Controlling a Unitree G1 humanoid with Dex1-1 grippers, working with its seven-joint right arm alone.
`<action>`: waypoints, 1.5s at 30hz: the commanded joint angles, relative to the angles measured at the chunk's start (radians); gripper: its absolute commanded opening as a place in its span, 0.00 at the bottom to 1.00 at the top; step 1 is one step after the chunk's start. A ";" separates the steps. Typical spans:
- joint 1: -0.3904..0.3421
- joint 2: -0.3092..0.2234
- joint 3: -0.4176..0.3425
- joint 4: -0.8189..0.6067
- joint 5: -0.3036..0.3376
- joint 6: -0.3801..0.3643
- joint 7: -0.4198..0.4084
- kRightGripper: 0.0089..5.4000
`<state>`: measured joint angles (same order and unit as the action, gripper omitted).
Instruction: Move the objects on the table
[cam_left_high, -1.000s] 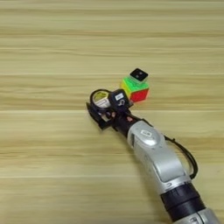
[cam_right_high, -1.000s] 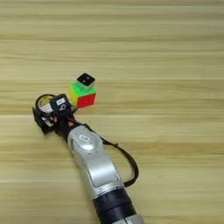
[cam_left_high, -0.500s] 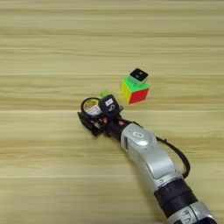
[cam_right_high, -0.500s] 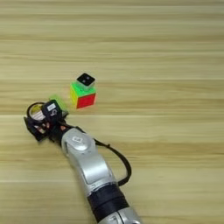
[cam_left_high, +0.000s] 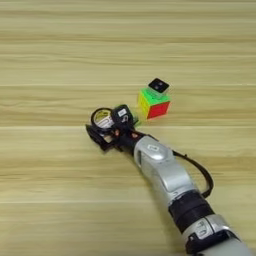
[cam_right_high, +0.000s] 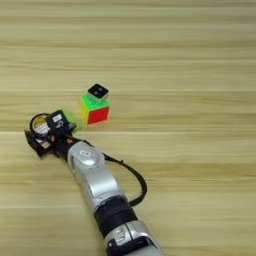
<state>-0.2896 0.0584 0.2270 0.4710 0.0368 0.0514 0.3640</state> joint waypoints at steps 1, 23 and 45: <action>-0.049 0.011 -0.015 -0.012 0.000 -0.020 -0.008 0.98; -0.032 0.001 -0.016 -0.071 -0.025 -0.074 -0.034 0.99; -0.021 0.001 -0.014 -0.087 -0.024 -0.085 -0.016 0.75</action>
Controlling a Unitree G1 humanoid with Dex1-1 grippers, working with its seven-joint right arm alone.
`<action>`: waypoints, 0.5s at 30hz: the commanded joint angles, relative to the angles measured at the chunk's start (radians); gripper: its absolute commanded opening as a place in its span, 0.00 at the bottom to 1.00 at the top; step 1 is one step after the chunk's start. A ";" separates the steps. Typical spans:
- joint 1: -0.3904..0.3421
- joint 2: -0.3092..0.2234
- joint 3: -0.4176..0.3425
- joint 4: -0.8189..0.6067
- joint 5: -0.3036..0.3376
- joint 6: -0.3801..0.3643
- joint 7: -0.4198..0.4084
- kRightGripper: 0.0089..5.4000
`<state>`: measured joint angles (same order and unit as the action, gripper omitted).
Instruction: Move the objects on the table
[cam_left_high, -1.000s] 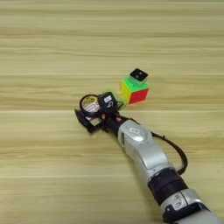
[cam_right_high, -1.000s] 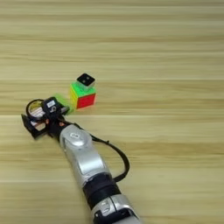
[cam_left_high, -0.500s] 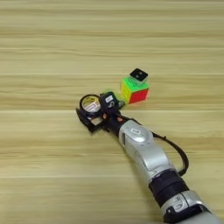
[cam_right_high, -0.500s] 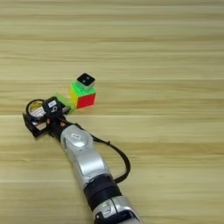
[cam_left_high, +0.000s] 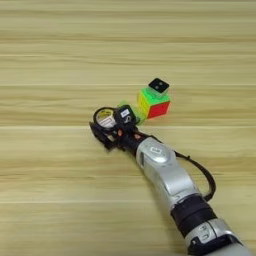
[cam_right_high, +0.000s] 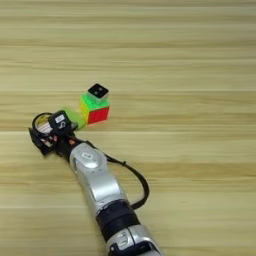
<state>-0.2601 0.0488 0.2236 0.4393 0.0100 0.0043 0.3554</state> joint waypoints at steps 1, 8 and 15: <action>-0.050 0.010 -0.010 -0.055 0.003 -0.038 -0.007 0.75; -0.044 0.009 -0.009 -0.076 0.004 -0.038 -0.007 0.75; -0.016 -0.005 -0.002 -0.191 -0.010 -0.027 -0.018 0.75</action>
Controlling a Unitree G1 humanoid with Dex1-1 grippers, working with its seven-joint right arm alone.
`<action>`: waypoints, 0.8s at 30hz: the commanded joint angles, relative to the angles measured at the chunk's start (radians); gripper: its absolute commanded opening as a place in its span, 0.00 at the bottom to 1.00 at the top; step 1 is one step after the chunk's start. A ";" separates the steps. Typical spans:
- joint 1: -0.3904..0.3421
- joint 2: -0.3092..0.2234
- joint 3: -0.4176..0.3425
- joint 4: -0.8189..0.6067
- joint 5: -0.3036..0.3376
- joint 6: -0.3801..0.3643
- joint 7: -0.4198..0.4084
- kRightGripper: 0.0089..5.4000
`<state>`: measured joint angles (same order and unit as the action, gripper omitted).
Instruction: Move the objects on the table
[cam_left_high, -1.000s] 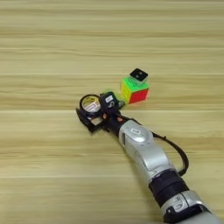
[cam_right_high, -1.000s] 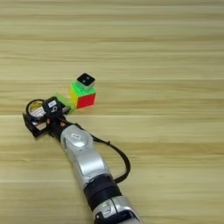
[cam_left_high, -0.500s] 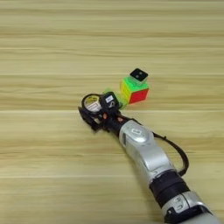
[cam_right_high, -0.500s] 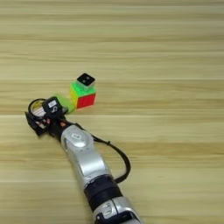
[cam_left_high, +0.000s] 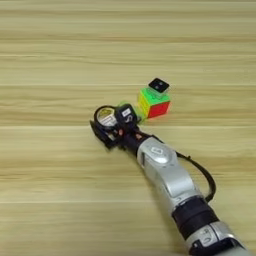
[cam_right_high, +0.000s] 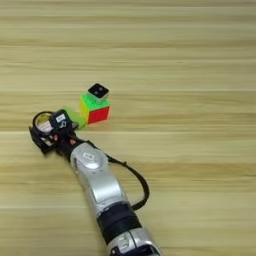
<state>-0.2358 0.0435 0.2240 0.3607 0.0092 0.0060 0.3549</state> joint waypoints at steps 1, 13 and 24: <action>-0.034 -0.002 0.000 -0.135 -0.012 -0.024 -0.018 0.75; 0.091 -0.044 -0.004 -0.420 -0.005 0.072 -0.024 0.75; 0.234 -0.098 -0.048 -0.556 0.005 0.150 -0.043 0.75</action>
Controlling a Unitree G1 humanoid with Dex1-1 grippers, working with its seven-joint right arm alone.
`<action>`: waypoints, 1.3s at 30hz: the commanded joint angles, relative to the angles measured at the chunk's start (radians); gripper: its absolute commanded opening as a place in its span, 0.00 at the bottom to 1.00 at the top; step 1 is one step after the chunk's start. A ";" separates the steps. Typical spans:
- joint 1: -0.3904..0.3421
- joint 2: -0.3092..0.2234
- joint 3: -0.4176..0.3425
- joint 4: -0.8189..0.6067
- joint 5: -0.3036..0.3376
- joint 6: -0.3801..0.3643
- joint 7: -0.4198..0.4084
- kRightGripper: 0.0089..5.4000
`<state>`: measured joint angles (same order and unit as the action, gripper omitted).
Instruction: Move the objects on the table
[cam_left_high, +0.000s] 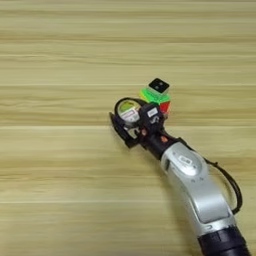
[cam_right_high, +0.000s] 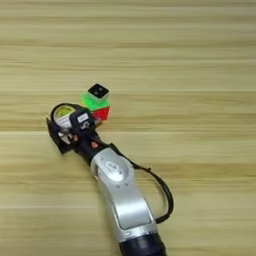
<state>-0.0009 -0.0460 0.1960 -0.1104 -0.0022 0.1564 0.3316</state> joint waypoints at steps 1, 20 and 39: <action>0.010 -0.012 -0.025 -0.091 0.016 0.004 -0.021 0.75; 0.077 -0.064 -0.192 -0.040 0.060 0.020 -0.069 0.75; 0.055 -0.052 -0.192 0.072 0.070 -0.018 -0.078 0.75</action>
<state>0.0922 -0.0962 0.0086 -0.0234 0.0630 0.1581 0.2672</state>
